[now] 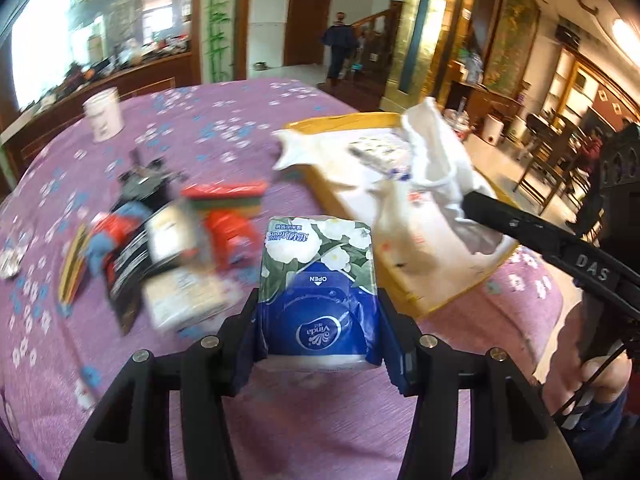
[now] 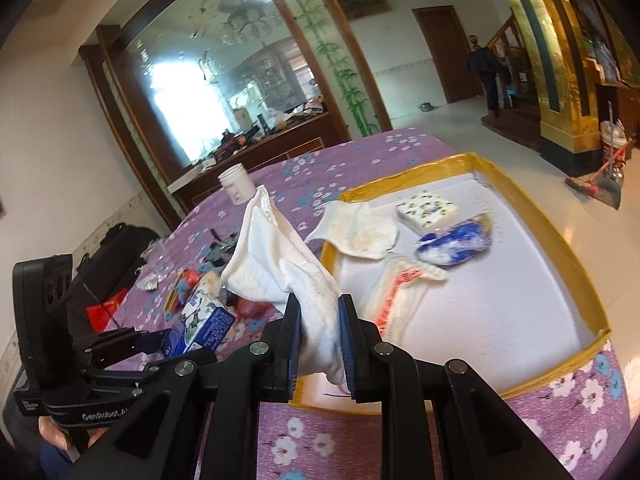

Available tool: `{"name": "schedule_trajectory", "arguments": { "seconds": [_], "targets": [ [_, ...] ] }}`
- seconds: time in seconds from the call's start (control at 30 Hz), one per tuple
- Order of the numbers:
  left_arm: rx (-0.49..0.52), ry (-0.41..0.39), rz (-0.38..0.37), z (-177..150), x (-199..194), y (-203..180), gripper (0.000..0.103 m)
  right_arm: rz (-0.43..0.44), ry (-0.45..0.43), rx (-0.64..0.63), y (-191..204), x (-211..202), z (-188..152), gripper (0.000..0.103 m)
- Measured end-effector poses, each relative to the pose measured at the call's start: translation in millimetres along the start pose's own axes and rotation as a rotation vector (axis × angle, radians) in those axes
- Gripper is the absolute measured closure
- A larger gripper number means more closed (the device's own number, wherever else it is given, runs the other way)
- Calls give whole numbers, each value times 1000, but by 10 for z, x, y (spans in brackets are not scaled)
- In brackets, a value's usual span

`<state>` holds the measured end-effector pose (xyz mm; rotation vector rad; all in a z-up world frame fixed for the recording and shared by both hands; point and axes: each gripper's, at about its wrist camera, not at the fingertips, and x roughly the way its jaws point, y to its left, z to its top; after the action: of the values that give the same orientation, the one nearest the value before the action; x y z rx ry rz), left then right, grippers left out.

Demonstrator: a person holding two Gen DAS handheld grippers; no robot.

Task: Organize soft objects
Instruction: 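Lower the Vinda pack and white cloth into the tray and open both grippers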

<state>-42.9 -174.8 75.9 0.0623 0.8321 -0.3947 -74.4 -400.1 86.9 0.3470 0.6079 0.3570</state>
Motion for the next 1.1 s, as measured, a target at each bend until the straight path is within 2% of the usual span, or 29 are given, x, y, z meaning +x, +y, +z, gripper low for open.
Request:
{"name": "schedule_trajectory", "arguments": {
  "seconds": [0.13,0.43,0.73,1.1],
  "targets": [
    [37,27,-49,154,187,-328,51,-37,-22,46,-261,-103,33,83],
    [135,86,-103,397,744,-1006,51,-151,-45,133,-853,-349,102,83],
    [171,95,-108,359,1089,-1155,51,-187,-21,142,-994,-309,126,83],
    [186,59,-123,279,1045,-1154,51,-248,23,115,-949,-71,185,83]
  ]
}}
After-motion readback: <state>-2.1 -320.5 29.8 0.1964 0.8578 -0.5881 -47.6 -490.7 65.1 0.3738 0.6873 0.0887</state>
